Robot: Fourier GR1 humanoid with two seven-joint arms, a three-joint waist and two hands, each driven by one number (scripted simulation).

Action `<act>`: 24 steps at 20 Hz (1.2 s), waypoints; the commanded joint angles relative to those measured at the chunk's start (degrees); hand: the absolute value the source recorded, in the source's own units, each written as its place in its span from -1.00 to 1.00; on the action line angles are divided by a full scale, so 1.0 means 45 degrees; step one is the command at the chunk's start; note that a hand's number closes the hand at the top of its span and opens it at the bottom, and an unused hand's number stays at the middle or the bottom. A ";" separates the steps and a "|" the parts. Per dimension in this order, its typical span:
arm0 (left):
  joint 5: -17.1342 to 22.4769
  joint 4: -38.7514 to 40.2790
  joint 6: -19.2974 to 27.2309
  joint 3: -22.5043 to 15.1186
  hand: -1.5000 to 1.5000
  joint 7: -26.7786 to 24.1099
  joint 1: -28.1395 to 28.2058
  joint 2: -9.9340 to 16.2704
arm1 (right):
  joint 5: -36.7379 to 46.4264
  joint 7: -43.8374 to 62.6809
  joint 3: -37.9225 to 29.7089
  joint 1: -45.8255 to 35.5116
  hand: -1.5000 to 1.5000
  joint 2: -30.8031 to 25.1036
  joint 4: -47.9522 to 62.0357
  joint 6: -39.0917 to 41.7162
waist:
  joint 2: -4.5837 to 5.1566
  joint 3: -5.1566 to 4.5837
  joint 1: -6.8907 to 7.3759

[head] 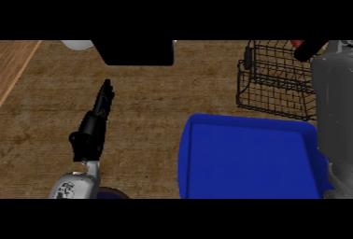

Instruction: Pick the bell pepper from the tray and place it in the tiered basket

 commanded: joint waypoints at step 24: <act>-0.0029 -0.0097 0.0062 0.0455 0.00 0.0084 0.0153 0.0148 | -0.4565 0.1135 -0.5865 0.2591 -1.00 -0.0465 -0.3585 -0.5065 | -0.0157 0.0007 -0.0530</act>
